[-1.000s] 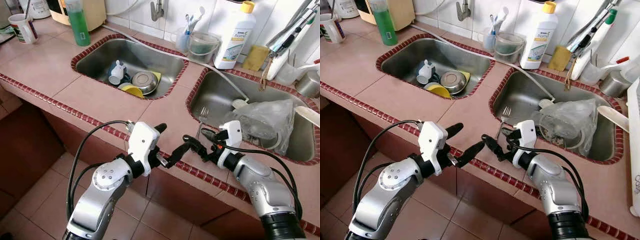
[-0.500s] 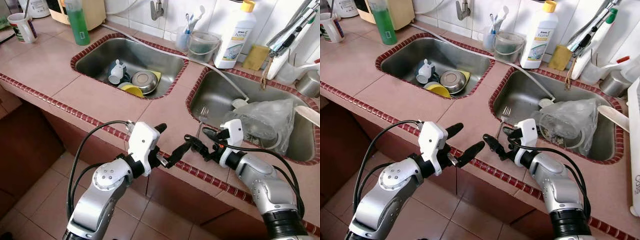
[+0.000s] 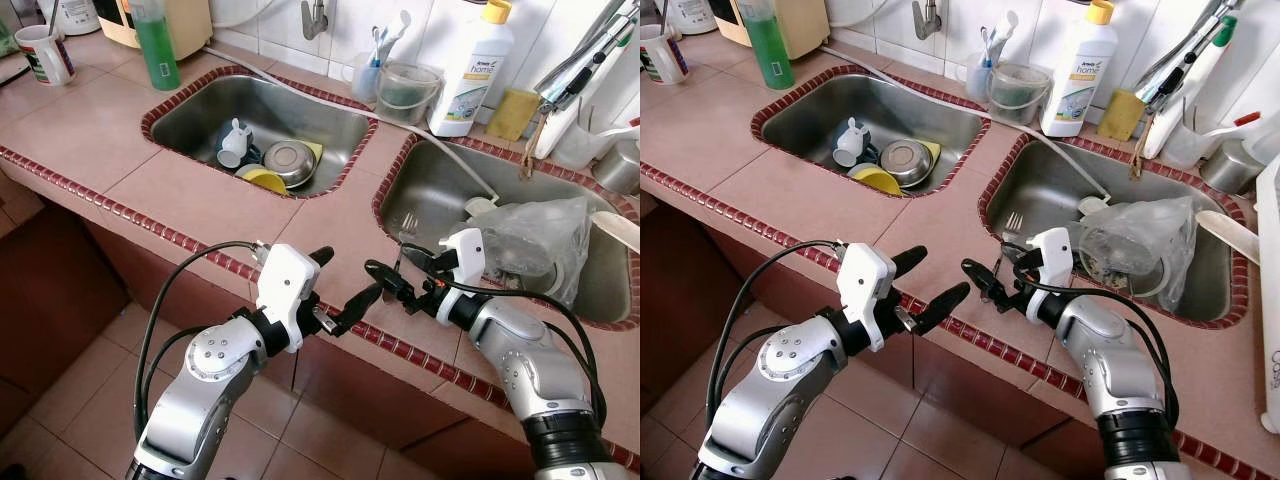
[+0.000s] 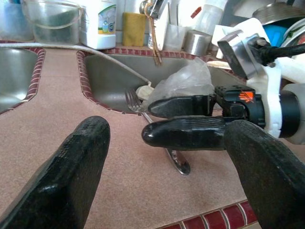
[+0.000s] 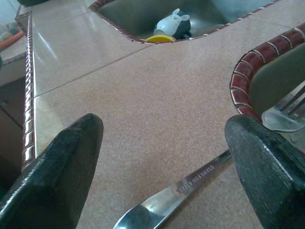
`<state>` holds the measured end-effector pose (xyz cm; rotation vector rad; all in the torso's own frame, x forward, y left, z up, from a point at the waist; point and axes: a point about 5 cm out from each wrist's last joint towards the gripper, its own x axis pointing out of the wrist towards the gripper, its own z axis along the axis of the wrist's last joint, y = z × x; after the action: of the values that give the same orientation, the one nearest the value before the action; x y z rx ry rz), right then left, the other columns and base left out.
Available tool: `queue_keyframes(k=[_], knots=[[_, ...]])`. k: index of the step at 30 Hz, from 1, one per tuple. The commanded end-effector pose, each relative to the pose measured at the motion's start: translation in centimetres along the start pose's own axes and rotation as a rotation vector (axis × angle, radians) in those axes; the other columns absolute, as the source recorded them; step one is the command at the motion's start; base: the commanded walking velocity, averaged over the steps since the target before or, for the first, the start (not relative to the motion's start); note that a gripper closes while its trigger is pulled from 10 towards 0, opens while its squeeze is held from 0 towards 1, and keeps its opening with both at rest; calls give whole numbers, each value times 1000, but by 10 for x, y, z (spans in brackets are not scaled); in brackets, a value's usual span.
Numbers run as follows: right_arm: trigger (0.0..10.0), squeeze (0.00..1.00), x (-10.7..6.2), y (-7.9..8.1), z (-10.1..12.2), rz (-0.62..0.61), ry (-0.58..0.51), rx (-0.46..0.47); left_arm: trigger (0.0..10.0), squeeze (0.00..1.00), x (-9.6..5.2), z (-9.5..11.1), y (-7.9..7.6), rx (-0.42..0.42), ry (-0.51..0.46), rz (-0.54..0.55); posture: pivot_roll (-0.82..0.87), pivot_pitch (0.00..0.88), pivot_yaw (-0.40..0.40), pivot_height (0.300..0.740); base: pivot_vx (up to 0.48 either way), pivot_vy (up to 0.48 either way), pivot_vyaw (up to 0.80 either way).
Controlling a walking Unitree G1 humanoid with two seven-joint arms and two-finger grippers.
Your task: Kitchen organization
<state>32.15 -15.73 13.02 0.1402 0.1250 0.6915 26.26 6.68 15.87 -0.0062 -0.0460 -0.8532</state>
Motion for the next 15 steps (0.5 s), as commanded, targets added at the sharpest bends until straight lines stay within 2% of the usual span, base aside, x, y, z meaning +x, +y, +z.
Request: queue_keyframes(k=[1, 15], knots=[[10000, 0, 0, -2, 1, 2, -5, -1, 10000, 0, 1, 2, -5, -3, -7, -15, -47, 170, -56, 740, 0, 0, 0], [10000, 0, 5, -10, -8, 24, 34, 52, 10000, 0, 2, 2, -5, -3, -6, -16, -51, 181, -53, 740, 0, 0, 0]])
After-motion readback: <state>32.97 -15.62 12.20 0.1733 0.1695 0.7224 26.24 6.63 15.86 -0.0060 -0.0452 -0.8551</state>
